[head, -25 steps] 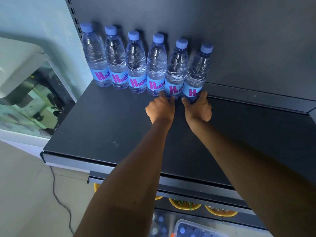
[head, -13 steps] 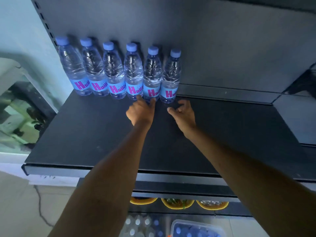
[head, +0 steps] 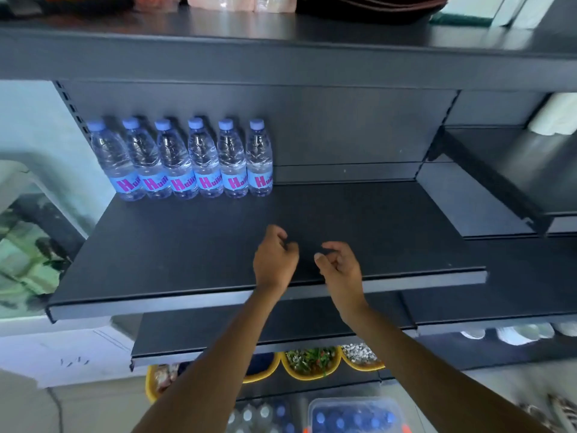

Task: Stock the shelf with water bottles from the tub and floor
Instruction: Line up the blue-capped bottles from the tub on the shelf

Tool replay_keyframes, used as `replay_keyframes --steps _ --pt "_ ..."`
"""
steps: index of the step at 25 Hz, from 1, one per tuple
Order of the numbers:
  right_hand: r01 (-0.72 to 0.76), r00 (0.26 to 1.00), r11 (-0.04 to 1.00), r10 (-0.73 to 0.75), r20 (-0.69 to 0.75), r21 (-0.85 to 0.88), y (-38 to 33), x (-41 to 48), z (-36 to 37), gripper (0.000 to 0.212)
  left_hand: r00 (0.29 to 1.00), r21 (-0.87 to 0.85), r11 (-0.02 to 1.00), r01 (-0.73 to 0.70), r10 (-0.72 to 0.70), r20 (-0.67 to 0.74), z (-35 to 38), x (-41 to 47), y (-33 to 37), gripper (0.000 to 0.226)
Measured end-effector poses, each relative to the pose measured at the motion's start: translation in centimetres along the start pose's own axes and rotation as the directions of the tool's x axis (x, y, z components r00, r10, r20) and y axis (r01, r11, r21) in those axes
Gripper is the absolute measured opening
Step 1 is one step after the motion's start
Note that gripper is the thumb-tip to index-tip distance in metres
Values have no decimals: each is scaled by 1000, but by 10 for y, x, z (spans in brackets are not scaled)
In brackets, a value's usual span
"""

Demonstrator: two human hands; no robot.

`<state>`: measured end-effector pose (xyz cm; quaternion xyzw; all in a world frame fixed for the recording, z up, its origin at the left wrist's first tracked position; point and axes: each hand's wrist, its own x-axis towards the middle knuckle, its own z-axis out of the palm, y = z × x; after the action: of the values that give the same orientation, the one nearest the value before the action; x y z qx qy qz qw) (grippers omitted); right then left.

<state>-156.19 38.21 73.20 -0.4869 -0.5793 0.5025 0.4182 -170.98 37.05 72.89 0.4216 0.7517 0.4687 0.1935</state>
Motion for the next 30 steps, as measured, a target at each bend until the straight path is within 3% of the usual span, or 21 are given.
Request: replay_keyframes --steps 6,11,15,17,20,25,30 --pt "16 997 1000 -18 -81 -24 28 -61 -74 14 981 -83 982 -172 179 81 39 -105 32 20" --pt "-136 972 989 120 -200 -64 120 -130 -142 16 984 -106 989 -107 121 132 100 -206 -6 23" --pt "-350 909 921 292 -298 -168 237 -184 -192 11 971 -22 991 129 -122 207 154 -275 -104 18" --pt "-476 859 847 389 -333 -237 308 -215 -214 13 938 118 970 213 -237 254 184 -312 -173 16" --pt "-551 833 746 463 -304 -375 417 -256 -233 21 863 330 904 272 -381 333 227 -358 -270 24" --pt "-515 819 600 555 -145 -611 566 -269 -211 37 748 572 818 62 -418 516 311 -397 -392 48" --pt "-443 784 541 621 -16 -716 698 -233 -154 58 671 717 683 -140 -466 576 397 -423 -510 58"
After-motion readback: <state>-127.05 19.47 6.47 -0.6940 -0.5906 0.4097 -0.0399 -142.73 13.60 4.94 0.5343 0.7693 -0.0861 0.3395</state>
